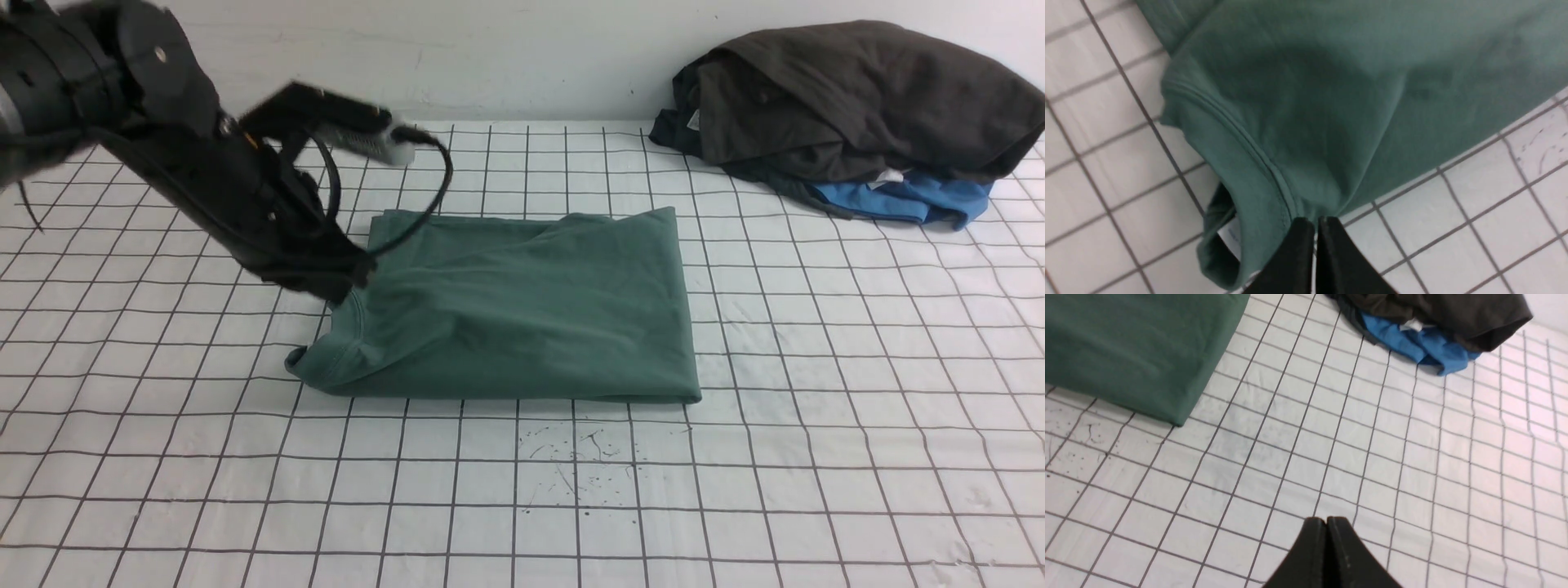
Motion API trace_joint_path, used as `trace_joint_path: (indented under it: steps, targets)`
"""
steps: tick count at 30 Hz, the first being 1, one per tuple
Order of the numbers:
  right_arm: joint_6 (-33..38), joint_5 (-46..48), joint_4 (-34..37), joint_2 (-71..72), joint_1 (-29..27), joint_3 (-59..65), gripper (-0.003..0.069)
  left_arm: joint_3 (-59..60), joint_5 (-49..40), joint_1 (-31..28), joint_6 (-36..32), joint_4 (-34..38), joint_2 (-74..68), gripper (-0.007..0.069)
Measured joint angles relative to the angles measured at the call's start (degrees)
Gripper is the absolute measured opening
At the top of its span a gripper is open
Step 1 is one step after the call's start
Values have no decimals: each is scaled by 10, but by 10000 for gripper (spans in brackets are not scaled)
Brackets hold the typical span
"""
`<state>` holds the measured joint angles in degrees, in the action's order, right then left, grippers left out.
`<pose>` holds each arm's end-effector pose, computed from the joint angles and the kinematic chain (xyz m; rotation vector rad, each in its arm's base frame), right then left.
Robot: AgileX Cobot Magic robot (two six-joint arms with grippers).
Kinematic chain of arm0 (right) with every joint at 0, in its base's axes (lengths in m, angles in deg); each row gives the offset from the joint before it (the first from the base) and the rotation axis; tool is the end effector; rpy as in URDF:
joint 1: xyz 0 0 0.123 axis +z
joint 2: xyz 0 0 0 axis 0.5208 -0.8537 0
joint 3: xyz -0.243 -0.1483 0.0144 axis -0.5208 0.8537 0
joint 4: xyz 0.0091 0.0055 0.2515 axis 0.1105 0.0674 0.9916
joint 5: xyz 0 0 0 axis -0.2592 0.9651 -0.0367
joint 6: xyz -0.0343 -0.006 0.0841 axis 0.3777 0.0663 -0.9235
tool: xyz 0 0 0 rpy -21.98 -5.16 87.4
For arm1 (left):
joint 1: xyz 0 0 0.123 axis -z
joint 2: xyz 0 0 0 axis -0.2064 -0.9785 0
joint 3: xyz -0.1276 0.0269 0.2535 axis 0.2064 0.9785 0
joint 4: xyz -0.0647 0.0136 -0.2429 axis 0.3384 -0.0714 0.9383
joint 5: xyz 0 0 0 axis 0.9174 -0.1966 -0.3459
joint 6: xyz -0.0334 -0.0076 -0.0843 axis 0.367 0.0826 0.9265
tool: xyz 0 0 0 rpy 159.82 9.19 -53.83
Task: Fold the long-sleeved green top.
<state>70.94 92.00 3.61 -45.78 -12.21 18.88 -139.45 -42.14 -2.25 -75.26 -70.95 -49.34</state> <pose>0.1078 0.0184 0.3731 -0.4101 2.2846 -0.1168 0.3715 -0.0866 0.2388 0.6478 2.6825 -0.3305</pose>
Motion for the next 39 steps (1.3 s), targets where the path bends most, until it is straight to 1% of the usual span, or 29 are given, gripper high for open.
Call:
trace_joint_path:
  steps: [1,3,5,6,8,10,11,14,15,17,18,20,22,23,24,26,27,28,29,30,35,37,39]
  targets:
    - [-5,-11,1,4,0,8,-14,2,0,0,0,0,-3,-5]
    - [-11,-75,12,50,0,98,-14,13,2,0,0,-1,-40,-5]
    - [-13,-151,42,101,0,177,-14,16,3,0,0,-8,-56,-5]
    - [-13,-157,42,106,0,182,-14,16,2,0,0,-8,-57,-5]
    - [-13,-233,83,163,0,241,-14,16,2,0,0,-18,-47,-5]
    - [-13,-272,108,195,0,271,-14,16,-1,0,2,-23,-25,-5]
    - [-13,-295,119,217,0,284,-14,16,-1,0,2,-23,1,-5]
    - [-13,-325,137,249,0,295,-14,16,-1,0,4,-14,65,-5]
    - [-13,-337,142,264,0,296,-14,16,3,0,2,1,119,-5]
    - [-13,-346,145,272,0,296,-14,18,9,0,-7,18,175,-5]
    - [-13,-349,146,274,0,296,-14,26,26,0,-19,31,232,-5]
    - [-13,-349,147,274,0,296,-14,37,42,0,-27,38,268,-5]
    - [-13,-349,147,274,0,296,-14,93,101,0,-45,45,363,-5]
    - [-13,-349,148,274,0,296,-14,99,107,0,-45,44,370,-5]
    - [-13,-350,150,274,0,296,-14,150,153,0,-54,46,429,-5]
    - [-13,-351,151,274,0,296,-14,226,218,0,-59,46,500,-5]
    - [-13,-351,151,274,0,296,-14,234,225,0,-60,46,507,-5]
    - [-13,-351,151,274,0,296,-14,301,285,0,-62,47,560,-5]
    - [-13,-351,151,274,0,296,-14,318,293,0,-62,48,567,-5]
    - [-14,-351,151,274,0,296,-14,378,350,0,-64,49,615,-5]
    - [-14,-351,150,274,0,296,-14,538,585,0,-65,59,743,-5]
    - [-14,-352,150,274,0,298,-14,558,632,0,-65,62,786,-5]
    - [-14,-353,150,274,0,302,-14,561,649,3,-65,63,804,-5]
